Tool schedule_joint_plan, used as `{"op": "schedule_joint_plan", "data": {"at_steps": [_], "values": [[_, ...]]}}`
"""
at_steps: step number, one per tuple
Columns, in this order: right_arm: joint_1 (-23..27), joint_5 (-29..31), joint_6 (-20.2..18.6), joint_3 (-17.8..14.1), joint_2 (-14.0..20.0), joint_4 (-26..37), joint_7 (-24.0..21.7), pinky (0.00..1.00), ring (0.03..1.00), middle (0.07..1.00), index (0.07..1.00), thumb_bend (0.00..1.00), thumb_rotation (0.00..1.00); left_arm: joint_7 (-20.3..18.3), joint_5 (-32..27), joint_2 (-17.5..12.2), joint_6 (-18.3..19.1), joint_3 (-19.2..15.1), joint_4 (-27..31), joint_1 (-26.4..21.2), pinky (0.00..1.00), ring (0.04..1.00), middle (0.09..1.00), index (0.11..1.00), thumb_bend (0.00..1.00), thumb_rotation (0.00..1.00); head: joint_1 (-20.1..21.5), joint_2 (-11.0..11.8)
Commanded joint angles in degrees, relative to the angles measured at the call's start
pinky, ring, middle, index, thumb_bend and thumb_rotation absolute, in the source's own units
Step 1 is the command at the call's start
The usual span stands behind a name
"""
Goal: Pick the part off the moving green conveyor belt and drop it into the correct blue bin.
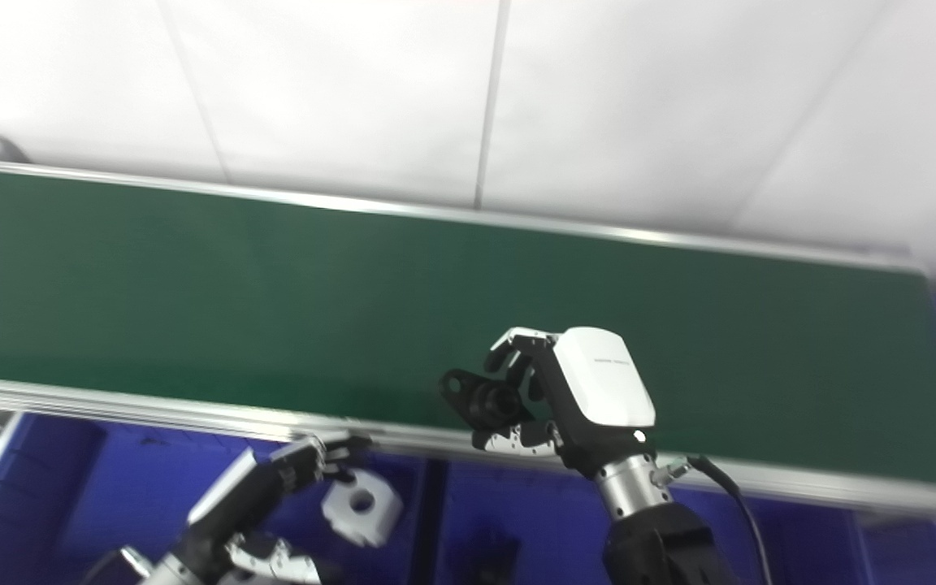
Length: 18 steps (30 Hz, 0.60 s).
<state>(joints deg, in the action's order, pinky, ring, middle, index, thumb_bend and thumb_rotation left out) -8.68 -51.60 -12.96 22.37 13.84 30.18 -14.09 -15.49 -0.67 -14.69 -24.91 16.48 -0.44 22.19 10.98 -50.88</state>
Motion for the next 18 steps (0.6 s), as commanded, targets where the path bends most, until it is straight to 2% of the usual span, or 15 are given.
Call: {"op": "schedule_joint_plan", "data": {"at_steps": [1,5,9,12,13,15,18], "values": [[-2.07,0.53,3.06,-0.57,0.64,2.53,0.89,0.20,0.438,0.449,0.509,0.52,0.00,-0.85,-2.16,-0.03,-1.84,-0.53,1.94,0.48,0.71,0.795,0.854,0.811,0.82,0.16,0.12,-0.44],[-7.06,0.77,5.10,-0.67,1.49,1.77,3.40,0.24,0.445,0.484,0.486,0.52,0.00,-1.52,-3.30,-0.03,-1.83,-0.93,2.14,0.45,0.70,0.781,0.850,0.814,0.82,0.15,0.52,-1.17],[-10.93,1.40,5.56,-1.03,1.66,1.06,3.92,0.20,0.444,0.507,0.467,0.52,0.00,-1.93,-3.90,-0.17,-1.35,-1.31,2.86,0.77,0.69,0.776,0.843,0.812,0.82,0.14,1.08,-1.85],[-13.01,2.47,4.97,-1.44,1.55,0.74,3.36,0.21,0.445,0.478,0.491,0.52,0.00,-2.33,-4.43,-0.30,-0.85,-1.53,3.60,0.99,0.70,0.772,0.839,0.814,0.82,0.13,1.26,-2.10],[-13.79,2.39,5.70,-1.46,1.56,-0.19,4.46,0.21,0.445,0.474,0.494,0.52,0.00,-2.42,-4.78,-0.36,-0.31,-1.64,3.94,1.12,0.70,0.772,0.838,0.814,0.82,0.13,1.30,-2.37],[-15.04,2.07,6.42,-1.53,1.45,-1.87,6.12,0.23,0.365,0.451,0.522,0.51,0.00,-2.40,-4.91,-0.46,0.32,-1.84,4.40,1.28,0.70,0.769,0.838,0.812,0.82,0.13,1.44,-2.64],[-16.31,1.58,6.07,-1.61,0.93,-4.52,7.78,0.28,0.362,0.442,0.528,0.51,0.00,-2.64,-5.80,-0.63,1.38,-2.11,5.15,1.44,0.70,0.772,0.839,0.813,0.82,0.13,2.25,-3.13]]}}
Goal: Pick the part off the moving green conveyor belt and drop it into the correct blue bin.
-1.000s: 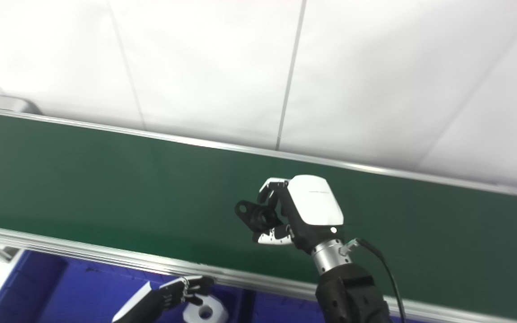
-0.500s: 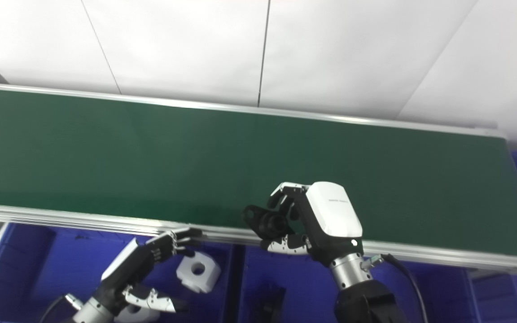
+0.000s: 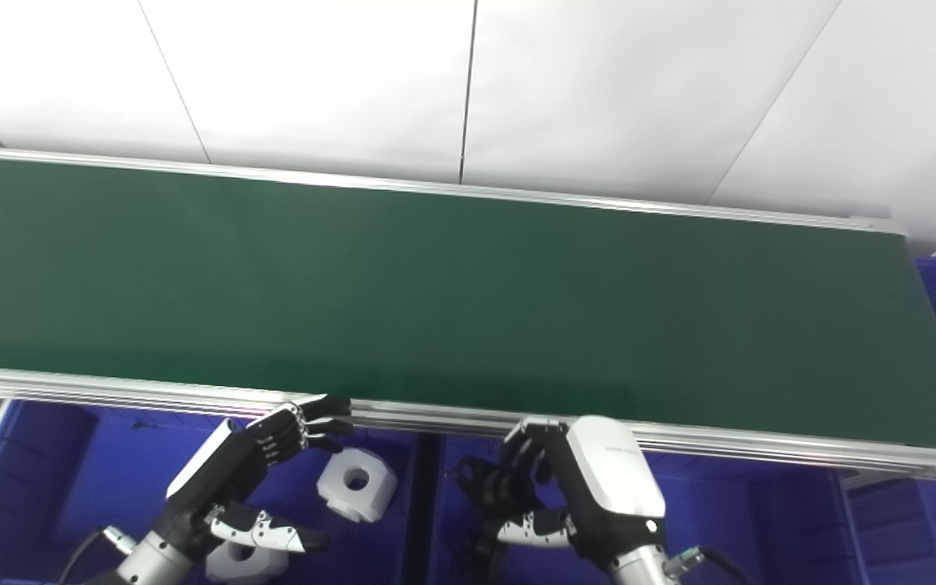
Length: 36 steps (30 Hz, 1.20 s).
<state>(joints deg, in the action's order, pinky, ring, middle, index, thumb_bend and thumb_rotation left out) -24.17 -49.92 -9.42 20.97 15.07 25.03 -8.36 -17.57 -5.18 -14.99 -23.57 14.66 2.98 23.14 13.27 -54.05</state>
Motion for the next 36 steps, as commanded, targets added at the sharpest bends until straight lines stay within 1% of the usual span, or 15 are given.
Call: {"op": "schedule_joint_plan", "data": {"at_steps": [1,3,13,14,18,19,20,21,22,23,25,27,29,31,36], "values": [[-0.86,-0.56,2.45,-0.16,-0.45,-0.42,2.60,0.31,0.366,0.447,0.531,0.51,0.00,-0.69,-1.60,-0.38,0.29,-0.38,1.87,0.47,0.71,0.773,0.838,0.813,0.82,0.12,0.05,-0.03],[-0.80,-1.59,2.31,-0.02,-0.78,-1.86,3.47,0.32,0.368,0.451,0.533,0.51,0.00,-0.92,-1.98,-0.49,0.57,-0.63,2.10,0.42,0.70,0.776,0.840,0.813,0.82,0.12,0.52,-0.26],[2.87,-1.45,6.58,0.89,-0.73,-15.61,11.93,0.34,0.374,0.455,0.535,0.51,0.00,-2.00,-3.26,-0.54,1.48,-1.77,2.81,0.32,0.71,0.764,0.827,0.807,0.82,0.10,1.70,-1.52],[3.15,-1.66,6.39,1.23,-0.73,-16.17,11.85,0.33,0.369,0.455,0.539,0.51,0.00,-2.13,-3.06,-0.73,1.57,-1.82,3.03,0.33,0.71,0.766,0.830,0.808,0.82,0.10,1.91,-1.67],[3.98,-0.74,5.37,2.62,-0.07,-16.93,9.36,0.42,0.423,0.514,0.512,0.51,0.00,-2.49,-3.48,-0.92,2.00,-2.08,3.17,0.55,0.70,0.766,0.832,0.812,0.82,0.11,2.00,-1.78],[4.18,-0.70,4.76,3.06,0.28,-16.79,7.95,0.47,0.532,0.512,0.494,0.52,0.00,-2.47,-3.48,-0.93,2.34,-2.16,3.34,0.62,0.70,0.764,0.830,0.812,0.82,0.11,2.02,-1.84],[4.30,-0.64,4.31,3.35,0.53,-16.60,6.84,0.53,0.604,0.600,0.496,0.51,0.08,-2.45,-3.38,-0.95,2.50,-2.24,3.47,0.62,0.70,0.763,0.828,0.811,0.82,0.11,2.16,-1.98],[4.39,-0.57,3.63,3.56,0.76,-16.27,5.45,0.69,0.717,0.715,0.626,0.52,0.26,-2.45,-3.20,-0.94,2.37,-2.32,3.49,0.57,0.71,0.765,0.824,0.810,0.82,0.11,2.16,-1.98],[4.49,-0.91,2.69,3.91,1.15,-15.51,3.38,0.71,0.728,0.726,0.653,0.53,0.30,-2.44,-3.05,-0.91,2.32,-2.42,3.45,0.48,0.71,0.765,0.823,0.810,0.82,0.11,2.23,-1.94],[4.54,-1.20,2.05,4.11,1.38,-14.94,1.94,0.78,0.776,0.776,0.732,0.58,0.47,-2.45,-2.96,-0.89,2.29,-2.52,3.43,0.42,0.70,0.764,0.826,0.809,0.82,0.11,2.26,-1.98],[4.40,-2.19,-0.35,4.67,1.85,-12.48,-2.84,0.85,0.832,0.832,0.808,0.64,0.67,-2.65,-2.95,-0.86,1.68,-2.66,3.15,0.24,0.70,0.764,0.828,0.808,0.83,0.11,2.21,-1.95],[4.14,-3.13,-2.25,5.29,2.41,-9.86,-7.39,0.93,0.889,0.889,0.860,0.71,0.81,-2.99,-3.30,-0.81,0.89,-2.72,2.65,0.03,0.70,0.761,0.828,0.807,0.82,0.10,2.05,-1.92],[3.65,-3.78,-2.83,5.70,2.86,-7.97,-9.75,0.97,0.932,0.938,0.907,0.76,0.90,-2.94,-3.11,-0.82,1.87,-2.83,3.07,0.43,0.70,0.757,0.825,0.805,0.82,0.10,1.82,-1.66],[2.74,-3.44,-2.73,5.36,2.60,-6.77,-10.13,0.98,0.950,0.961,0.934,0.77,0.93,-3.03,-2.86,-0.92,2.78,-2.95,3.60,0.80,0.69,0.759,0.821,0.807,0.83,0.12,1.57,-1.52],[-0.03,0.25,0.36,3.47,0.94,-5.69,-5.79,0.93,0.925,0.957,0.951,0.80,0.87,-3.35,-2.65,-0.93,3.00,-3.15,3.67,0.97,0.70,0.771,0.819,0.809,0.83,0.12,0.86,-1.18]]}}
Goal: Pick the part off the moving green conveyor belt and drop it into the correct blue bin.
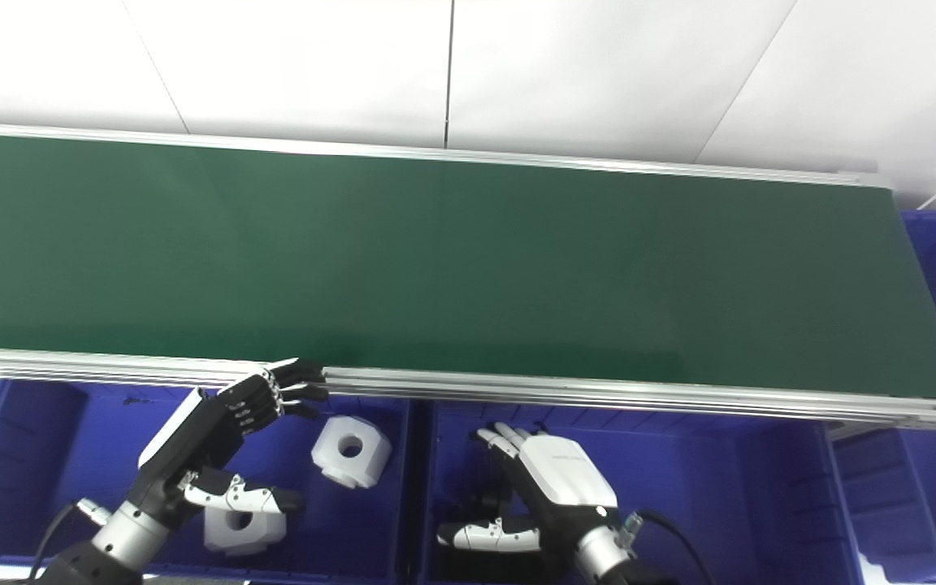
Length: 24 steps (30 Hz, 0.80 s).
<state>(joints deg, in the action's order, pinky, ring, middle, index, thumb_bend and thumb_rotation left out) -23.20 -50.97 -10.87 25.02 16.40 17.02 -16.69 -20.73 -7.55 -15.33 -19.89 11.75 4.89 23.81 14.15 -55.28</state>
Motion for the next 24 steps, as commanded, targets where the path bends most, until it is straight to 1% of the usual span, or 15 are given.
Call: {"op": "schedule_joint_plan", "data": {"at_steps": [1,2,3,5,6,7,9,10,12,15,17,21,24], "values": [[-1.87,3.15,3.80,-1.29,-1.08,2.06,5.22,0.92,0.919,0.954,0.951,0.81,0.87,-0.28,-0.08,-0.56,-1.18,-0.23,1.49,0.24,0.70,0.772,0.820,0.809,0.83,0.13,-0.57,0.29],[-2.46,4.44,5.16,-1.74,-1.53,1.84,7.16,0.85,0.887,0.932,0.940,0.82,0.82,-0.37,0.04,-0.52,-1.60,-0.24,1.26,0.20,0.70,0.771,0.825,0.812,0.82,0.12,-0.57,0.29],[-3.33,7.63,7.50,-2.64,-2.40,1.41,9.56,0.82,0.882,0.932,0.949,0.82,0.83,-0.45,0.19,-0.47,-1.98,-0.23,0.99,0.15,0.71,0.770,0.826,0.812,0.82,0.12,-1.16,0.63],[-4.66,14.21,12.03,-4.17,-3.89,0.43,12.88,0.74,0.846,0.903,0.928,0.83,0.70,-0.49,0.43,-0.37,-2.20,-0.23,0.76,0.22,0.71,0.768,0.823,0.813,0.82,0.12,-1.53,0.99],[-5.20,17.08,14.10,-4.75,-4.48,-0.09,14.04,0.71,0.835,0.894,0.923,0.82,0.65,-0.52,0.46,-0.35,-2.20,-0.22,0.71,0.30,0.70,0.770,0.822,0.813,0.82,0.11,-1.81,1.26],[-5.60,19.09,15.37,-5.09,-4.85,-0.41,14.61,0.71,0.833,0.893,0.923,0.83,0.65,-0.52,0.59,-0.35,-2.18,-0.23,0.71,0.38,0.70,0.771,0.822,0.813,0.82,0.11,-1.81,1.26],[-6.23,24.39,19.26,-5.67,-5.47,-1.86,15.39,0.69,0.822,0.883,0.918,0.84,0.61,-0.58,0.80,-0.39,-2.57,-0.25,0.50,0.37,0.71,0.778,0.824,0.816,0.82,0.11,-2.08,1.44],[-6.44,26.29,20.88,-5.81,-5.65,-2.58,15.54,0.70,0.820,0.879,0.916,0.84,0.58,-0.62,0.84,-0.40,-2.80,-0.24,0.39,0.39,0.70,0.777,0.823,0.816,0.82,0.11,-2.57,1.66],[-6.54,29.11,23.22,-5.84,-5.75,-3.73,15.44,0.71,0.818,0.875,0.914,0.85,0.57,-0.68,0.74,-0.42,-2.67,-0.21,0.46,0.48,0.70,0.776,0.819,0.818,0.82,0.10,-2.57,1.66],[-6.60,32.03,25.67,-5.89,-5.93,-5.20,15.30,0.71,0.808,0.856,0.912,0.87,0.52,-0.69,0.83,-0.34,-2.04,-0.15,0.59,0.72,0.73,0.788,0.836,0.824,0.83,0.11,-3.34,2.20],[-6.56,33.20,27.82,-6.18,-6.10,-6.51,15.82,0.70,0.805,0.853,0.911,0.88,0.50,-0.79,0.73,-0.18,-1.93,-0.02,0.43,0.86,0.74,0.793,0.843,0.827,0.83,0.11,-4.48,2.72],[-6.66,34.12,31.10,-6.93,-6.52,-8.13,16.61,0.70,0.800,0.846,0.905,0.89,0.47,-0.76,1.42,0.08,-2.89,0.20,0.03,0.88,0.75,0.794,0.850,0.831,0.82,0.12,-5.77,3.19],[-6.58,34.31,33.07,-7.45,-6.82,-9.42,16.99,0.71,0.805,0.845,0.906,0.89,0.46,-0.36,2.36,0.37,-2.61,0.25,0.06,1.04,0.76,0.793,0.851,0.831,0.83,0.13,-6.24,3.36]]}}
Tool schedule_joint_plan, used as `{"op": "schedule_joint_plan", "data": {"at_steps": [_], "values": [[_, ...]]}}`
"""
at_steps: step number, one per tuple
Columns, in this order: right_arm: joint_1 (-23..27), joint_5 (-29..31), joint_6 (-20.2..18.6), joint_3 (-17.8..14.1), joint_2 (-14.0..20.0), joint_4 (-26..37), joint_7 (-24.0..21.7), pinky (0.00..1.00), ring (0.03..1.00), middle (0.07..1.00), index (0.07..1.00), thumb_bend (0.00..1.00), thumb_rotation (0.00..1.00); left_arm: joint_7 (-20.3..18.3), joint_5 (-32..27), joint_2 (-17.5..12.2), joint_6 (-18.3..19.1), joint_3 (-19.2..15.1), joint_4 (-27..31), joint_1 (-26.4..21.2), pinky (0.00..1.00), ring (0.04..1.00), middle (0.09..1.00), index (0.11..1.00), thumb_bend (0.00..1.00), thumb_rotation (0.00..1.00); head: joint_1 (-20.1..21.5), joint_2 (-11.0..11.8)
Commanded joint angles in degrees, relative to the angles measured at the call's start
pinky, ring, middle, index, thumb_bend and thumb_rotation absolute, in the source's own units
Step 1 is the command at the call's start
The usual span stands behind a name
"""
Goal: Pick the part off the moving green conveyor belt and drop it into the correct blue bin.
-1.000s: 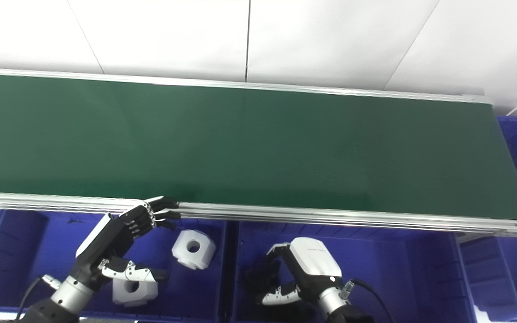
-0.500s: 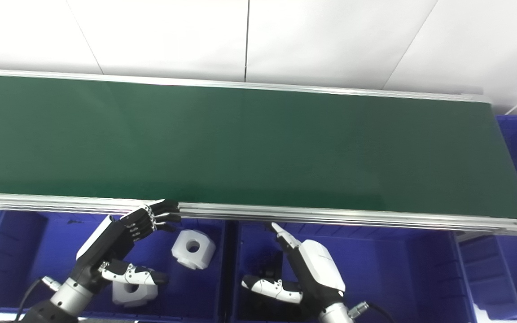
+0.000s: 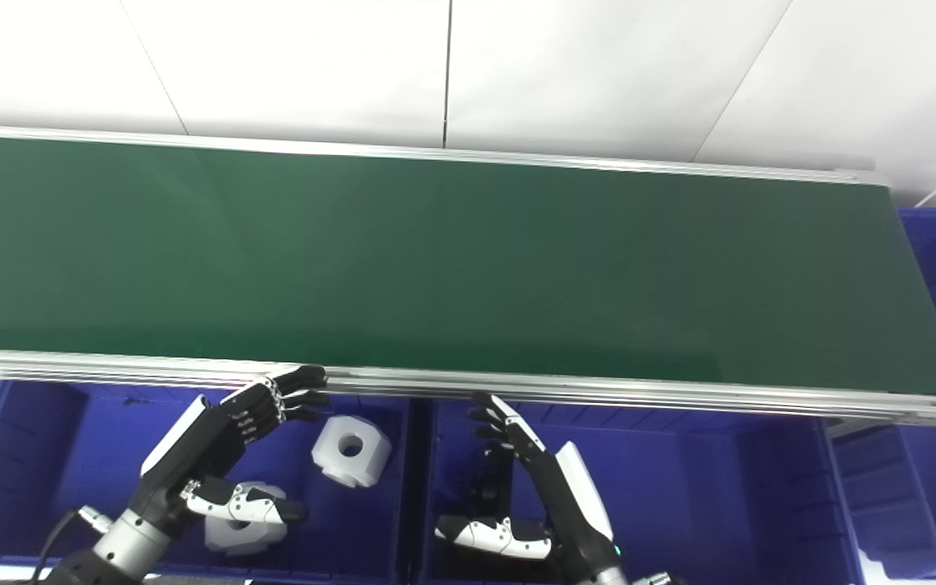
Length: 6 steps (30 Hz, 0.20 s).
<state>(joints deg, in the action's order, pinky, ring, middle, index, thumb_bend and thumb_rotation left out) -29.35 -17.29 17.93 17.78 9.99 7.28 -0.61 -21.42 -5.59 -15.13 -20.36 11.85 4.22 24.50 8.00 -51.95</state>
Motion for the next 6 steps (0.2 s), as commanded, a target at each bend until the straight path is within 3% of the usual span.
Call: {"op": "schedule_joint_plan", "data": {"at_steps": [1,6], "values": [[-0.36,0.72,4.77,-0.32,-0.45,-0.08,0.94,0.71,0.807,0.846,0.905,0.89,0.45,0.37,0.61,0.27,-2.15,0.18,0.63,0.37,0.76,0.795,0.852,0.832,0.83,0.14,-0.16,0.10],[-0.21,0.60,6.55,-1.18,-1.01,-2.14,1.66,0.74,0.813,0.857,0.909,0.90,0.41,0.62,1.90,0.72,-3.98,0.27,-0.62,0.39,0.74,0.797,0.851,0.836,0.82,0.13,-1.13,1.74]]}}
